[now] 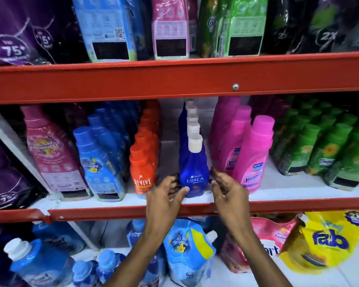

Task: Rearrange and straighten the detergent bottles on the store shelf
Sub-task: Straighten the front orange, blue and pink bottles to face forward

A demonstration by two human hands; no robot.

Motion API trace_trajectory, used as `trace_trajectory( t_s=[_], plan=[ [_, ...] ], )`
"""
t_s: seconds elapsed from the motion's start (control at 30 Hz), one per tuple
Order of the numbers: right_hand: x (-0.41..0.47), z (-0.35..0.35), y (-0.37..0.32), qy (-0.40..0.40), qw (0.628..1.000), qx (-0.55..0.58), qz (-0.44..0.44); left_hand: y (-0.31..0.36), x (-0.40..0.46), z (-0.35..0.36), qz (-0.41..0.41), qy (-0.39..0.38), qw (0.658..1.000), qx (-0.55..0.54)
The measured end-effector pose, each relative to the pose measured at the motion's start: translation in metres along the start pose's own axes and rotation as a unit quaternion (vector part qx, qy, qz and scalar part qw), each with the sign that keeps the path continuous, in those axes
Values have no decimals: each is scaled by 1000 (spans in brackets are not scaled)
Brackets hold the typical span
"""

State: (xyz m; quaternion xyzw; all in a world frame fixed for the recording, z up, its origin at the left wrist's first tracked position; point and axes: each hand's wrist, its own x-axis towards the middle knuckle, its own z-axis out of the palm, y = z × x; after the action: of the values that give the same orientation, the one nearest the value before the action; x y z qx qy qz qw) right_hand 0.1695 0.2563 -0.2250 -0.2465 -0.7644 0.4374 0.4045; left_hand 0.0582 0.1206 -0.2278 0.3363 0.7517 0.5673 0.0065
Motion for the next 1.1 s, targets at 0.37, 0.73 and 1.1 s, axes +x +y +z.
trace_trajectory(
  t_s=[0.37, 0.73, 1.1],
  plan=[
    [6, 1, 7, -12, 998, 58, 6, -4, 7, 3, 20, -19, 1000, 3],
    [4, 0, 5, -2, 996, 87, 24, -8, 6, 4, 12, -10, 1000, -7],
    [-5, -71, 32, 201, 977, 70, 14, 22, -34, 42, 72, 161, 984, -36]
  ],
)
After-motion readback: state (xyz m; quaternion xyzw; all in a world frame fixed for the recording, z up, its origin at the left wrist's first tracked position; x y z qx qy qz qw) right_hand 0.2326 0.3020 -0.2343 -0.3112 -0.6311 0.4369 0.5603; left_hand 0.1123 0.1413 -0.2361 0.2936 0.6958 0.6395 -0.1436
